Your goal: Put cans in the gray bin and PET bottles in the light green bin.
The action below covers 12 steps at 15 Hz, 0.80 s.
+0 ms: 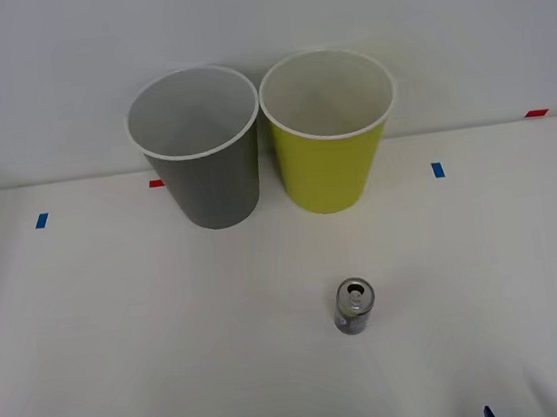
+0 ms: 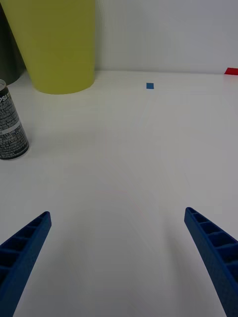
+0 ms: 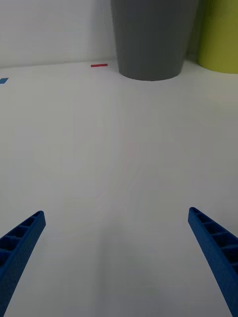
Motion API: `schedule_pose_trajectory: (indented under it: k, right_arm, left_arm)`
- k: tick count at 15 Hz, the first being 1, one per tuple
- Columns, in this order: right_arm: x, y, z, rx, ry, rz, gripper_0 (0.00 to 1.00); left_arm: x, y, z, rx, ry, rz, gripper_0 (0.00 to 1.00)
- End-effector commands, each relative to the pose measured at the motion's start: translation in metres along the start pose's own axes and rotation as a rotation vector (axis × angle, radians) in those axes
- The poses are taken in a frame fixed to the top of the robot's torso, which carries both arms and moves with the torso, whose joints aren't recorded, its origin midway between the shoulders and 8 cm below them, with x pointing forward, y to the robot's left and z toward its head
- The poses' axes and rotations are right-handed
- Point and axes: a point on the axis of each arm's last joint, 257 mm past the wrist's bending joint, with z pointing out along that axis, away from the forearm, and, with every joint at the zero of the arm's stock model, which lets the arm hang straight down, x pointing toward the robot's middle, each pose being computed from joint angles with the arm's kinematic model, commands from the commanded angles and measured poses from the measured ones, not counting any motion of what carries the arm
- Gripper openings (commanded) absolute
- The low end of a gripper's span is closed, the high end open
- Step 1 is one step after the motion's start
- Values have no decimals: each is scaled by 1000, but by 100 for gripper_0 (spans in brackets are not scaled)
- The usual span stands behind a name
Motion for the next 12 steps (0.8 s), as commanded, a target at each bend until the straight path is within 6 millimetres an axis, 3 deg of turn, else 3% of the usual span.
schedule_pose_trajectory:
  k: [1,12]
  right_arm:
    - [0,0,0,0,0,0,93]
    - [0,0,0,0,0,0,93]
  left_arm:
    - [0,0,0,0,0,0,100]
    - [0,0,0,0,0,0,100]
